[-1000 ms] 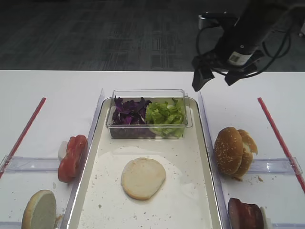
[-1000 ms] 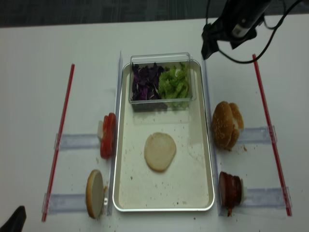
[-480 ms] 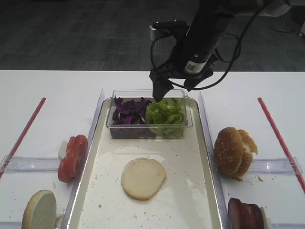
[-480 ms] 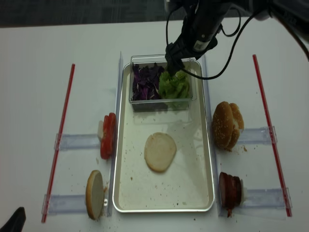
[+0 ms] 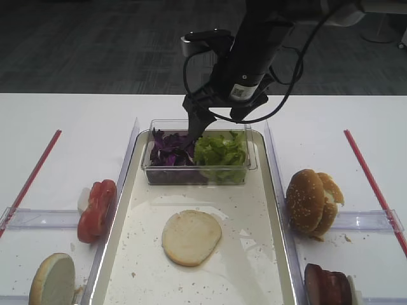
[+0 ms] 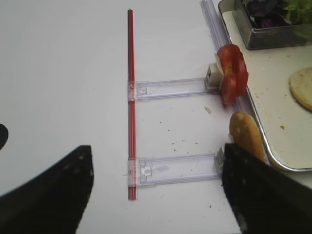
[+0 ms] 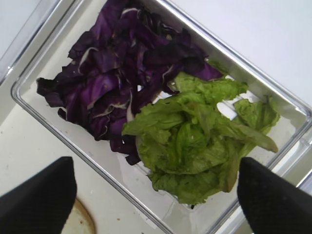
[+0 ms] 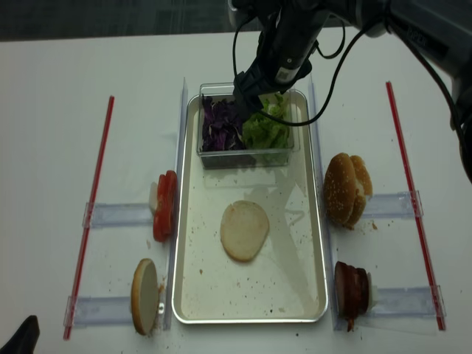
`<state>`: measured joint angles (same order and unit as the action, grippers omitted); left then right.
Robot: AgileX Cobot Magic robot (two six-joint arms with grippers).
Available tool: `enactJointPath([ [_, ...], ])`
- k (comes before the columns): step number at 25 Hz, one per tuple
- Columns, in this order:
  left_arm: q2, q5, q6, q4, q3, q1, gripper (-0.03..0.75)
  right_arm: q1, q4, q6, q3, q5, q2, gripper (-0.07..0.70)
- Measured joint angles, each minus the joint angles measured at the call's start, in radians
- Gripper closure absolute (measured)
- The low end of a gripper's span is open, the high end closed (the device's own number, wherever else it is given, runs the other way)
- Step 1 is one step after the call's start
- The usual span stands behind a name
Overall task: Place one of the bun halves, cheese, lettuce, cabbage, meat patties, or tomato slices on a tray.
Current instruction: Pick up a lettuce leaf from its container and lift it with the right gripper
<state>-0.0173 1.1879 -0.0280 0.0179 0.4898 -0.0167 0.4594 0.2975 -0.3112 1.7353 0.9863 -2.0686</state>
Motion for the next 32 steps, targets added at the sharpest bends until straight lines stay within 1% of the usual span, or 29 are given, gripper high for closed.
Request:
enactJointPath([
  [4,0.000,0.000,0.000,0.000,0.000,0.000,0.211,0.000,0.000,0.004,0.000,-0.004,0.000,-0.046],
  [8,0.000,0.000,0.000,0.000,0.000,0.000,0.211,0.000,-0.017,0.037,0.000,-0.028,0.000,-0.048],
  [10,0.000,0.000,0.000,0.000,0.000,0.000,0.211,0.000,-0.038,0.061,0.002,-0.030,-0.002,-0.046],
  [12,0.000,0.000,0.000,0.000,0.000,0.000,0.211,0.000,-0.057,0.071,0.013,-0.030,-0.017,-0.030],
  [14,0.000,0.000,0.000,0.000,0.000,0.000,0.211,0.000,-0.065,0.078,0.028,-0.026,-0.037,0.010],
  [18,0.000,0.000,0.000,0.000,0.000,0.000,0.211,0.000,-0.069,0.081,0.088,0.008,-0.094,0.065],
  [21,0.000,0.000,0.000,0.000,0.000,0.000,0.211,0.000,-0.071,0.081,0.141,0.042,-0.137,0.073],
  [25,0.000,0.000,0.000,0.000,0.000,0.000,0.211,0.000,-0.087,0.109,0.204,0.078,-0.189,0.076],
  [32,0.000,0.000,0.000,0.000,0.000,0.000,0.212,0.000,-0.099,0.115,0.242,0.094,-0.241,0.078],
])
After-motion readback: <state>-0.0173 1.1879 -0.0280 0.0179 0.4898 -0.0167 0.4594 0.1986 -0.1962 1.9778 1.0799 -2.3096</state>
